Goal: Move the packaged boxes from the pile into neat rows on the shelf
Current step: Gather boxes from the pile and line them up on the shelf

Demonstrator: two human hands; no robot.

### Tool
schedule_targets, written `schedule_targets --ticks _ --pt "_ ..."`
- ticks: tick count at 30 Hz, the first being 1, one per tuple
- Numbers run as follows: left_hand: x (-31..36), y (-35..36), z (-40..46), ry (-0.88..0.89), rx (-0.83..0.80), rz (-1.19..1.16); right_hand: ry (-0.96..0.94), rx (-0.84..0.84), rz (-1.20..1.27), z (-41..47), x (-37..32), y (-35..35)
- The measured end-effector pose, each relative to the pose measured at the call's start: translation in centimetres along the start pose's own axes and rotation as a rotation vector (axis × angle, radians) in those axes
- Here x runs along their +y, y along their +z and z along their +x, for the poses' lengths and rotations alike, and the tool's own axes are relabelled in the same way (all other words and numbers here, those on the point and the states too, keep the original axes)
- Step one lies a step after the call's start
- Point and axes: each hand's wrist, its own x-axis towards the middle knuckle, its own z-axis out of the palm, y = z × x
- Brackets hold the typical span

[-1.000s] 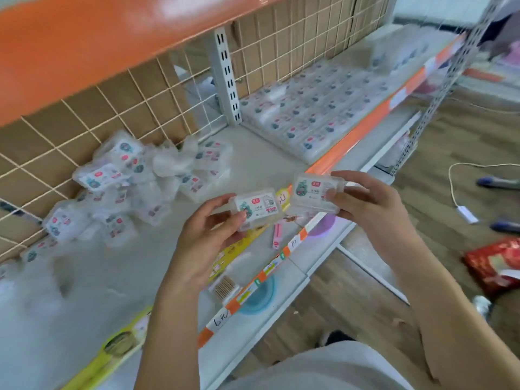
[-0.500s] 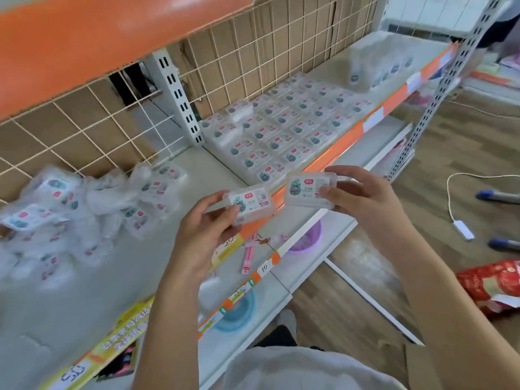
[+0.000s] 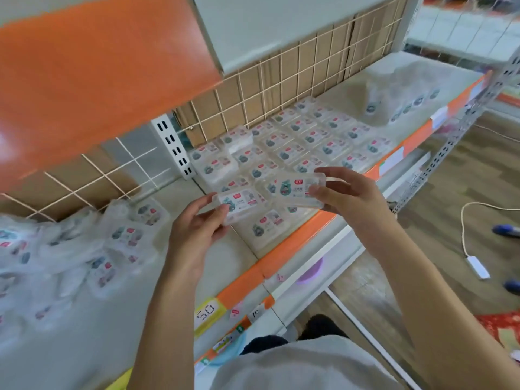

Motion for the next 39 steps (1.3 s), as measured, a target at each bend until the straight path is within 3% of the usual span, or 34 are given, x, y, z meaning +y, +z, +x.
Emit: schedule_targets --ticks 13,20,39 --pt "0.7 2.3 1.3 0.026 0.358 -0.012 -0.036 -0.223 -0.176 13.3 0.9 1.8" --pt "-0.4 4.8 1.2 0.035 0.469 -0.026 -0.105 -0.311 -0.322 18.4 0.4 2.5" --pt "-1.0 5.3 3.5 0.026 0.506 0.052 -0.119 -0.334 -0.498 22.7 0.2 6.6"
